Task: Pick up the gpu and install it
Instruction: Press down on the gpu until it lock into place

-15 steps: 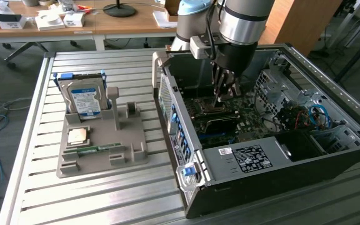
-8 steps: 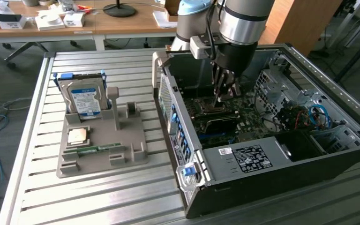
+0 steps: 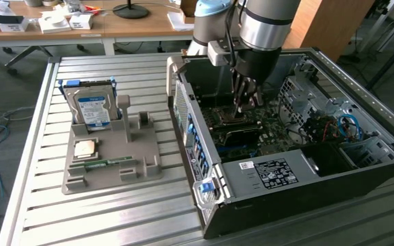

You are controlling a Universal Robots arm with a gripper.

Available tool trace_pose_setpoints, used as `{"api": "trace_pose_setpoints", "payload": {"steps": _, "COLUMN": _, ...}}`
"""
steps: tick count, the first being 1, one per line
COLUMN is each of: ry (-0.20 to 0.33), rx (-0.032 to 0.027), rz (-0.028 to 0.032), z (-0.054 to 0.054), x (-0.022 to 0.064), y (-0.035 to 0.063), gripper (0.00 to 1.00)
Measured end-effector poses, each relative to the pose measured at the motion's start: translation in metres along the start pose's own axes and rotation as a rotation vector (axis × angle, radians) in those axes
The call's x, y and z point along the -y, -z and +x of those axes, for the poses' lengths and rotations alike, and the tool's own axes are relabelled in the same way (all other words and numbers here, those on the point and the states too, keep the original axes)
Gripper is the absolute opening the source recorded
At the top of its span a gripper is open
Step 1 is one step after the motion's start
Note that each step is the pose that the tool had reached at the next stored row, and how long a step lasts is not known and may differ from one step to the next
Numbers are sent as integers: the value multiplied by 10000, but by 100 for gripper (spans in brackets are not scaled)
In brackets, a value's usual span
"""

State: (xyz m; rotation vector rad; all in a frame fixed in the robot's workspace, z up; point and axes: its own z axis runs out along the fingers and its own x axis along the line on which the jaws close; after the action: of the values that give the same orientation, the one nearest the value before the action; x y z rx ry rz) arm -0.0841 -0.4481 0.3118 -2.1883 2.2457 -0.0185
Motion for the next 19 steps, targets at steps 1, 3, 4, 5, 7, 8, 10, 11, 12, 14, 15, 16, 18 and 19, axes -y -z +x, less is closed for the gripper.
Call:
{"api": "trace_pose_setpoints", "payload": {"steps": 1, "ry": 0, "rx": 0, "rz": 0, "z": 0, "x": 0, "y": -10, "gripper": 11}}
{"api": "trace_pose_setpoints", "payload": {"steps": 3, "ry": 0, "rx": -1, "rz": -1, "z": 0, "x": 0, "y": -34, "gripper": 11}}
{"api": "trace_pose_setpoints", "payload": {"steps": 4, "ry": 0, "rx": -1, "rz": 0, "z": 0, "x": -1, "y": -50, "gripper": 11}}
{"api": "trace_pose_setpoints", "payload": {"steps": 5, "ry": 0, "rx": -1, "rz": 0, "z": 0, "x": -1, "y": -65, "gripper": 11}}
{"api": "trace_pose_setpoints", "payload": {"steps": 7, "ry": 0, "rx": 0, "rz": 0, "z": 0, "x": -1, "y": -96, "gripper": 11}}
{"api": "trace_pose_setpoints", "payload": {"steps": 8, "ry": 0, "rx": 0, "rz": 0, "z": -1, "x": -1, "y": -112, "gripper": 11}}
{"api": "trace_pose_setpoints", "payload": {"steps": 10, "ry": -1, "rx": 0, "rz": -1, "z": 0, "x": -2, "y": -144, "gripper": 11}}
{"api": "trace_pose_setpoints", "payload": {"steps": 11, "ry": 0, "rx": 0, "rz": 0, "z": -1, "x": -2, "y": -157, "gripper": 11}}
{"api": "trace_pose_setpoints", "payload": {"steps": 12, "ry": 0, "rx": 1, "rz": 0, "z": -1, "x": -2, "y": -167, "gripper": 11}}
{"api": "trace_pose_setpoints", "payload": {"steps": 14, "ry": 0, "rx": -1, "rz": -1, "z": -1, "x": -2, "y": -167, "gripper": 11}}
{"api": "trace_pose_setpoints", "payload": {"steps": 15, "ry": 0, "rx": -3, "rz": -2, "z": -1, "x": -2, "y": -168, "gripper": 11}}
{"api": "trace_pose_setpoints", "payload": {"steps": 16, "ry": -3, "rx": 1, "rz": 0, "z": -8, "x": -4, "y": -172, "gripper": 11}}
{"api": "trace_pose_setpoints", "payload": {"steps": 18, "ry": -1, "rx": -1, "rz": 0, "z": -26, "x": -4, "y": -178, "gripper": 11}}
{"api": "trace_pose_setpoints", "payload": {"steps": 19, "ry": 0, "rx": 1, "rz": 1, "z": -30, "x": -4, "y": -185, "gripper": 11}}
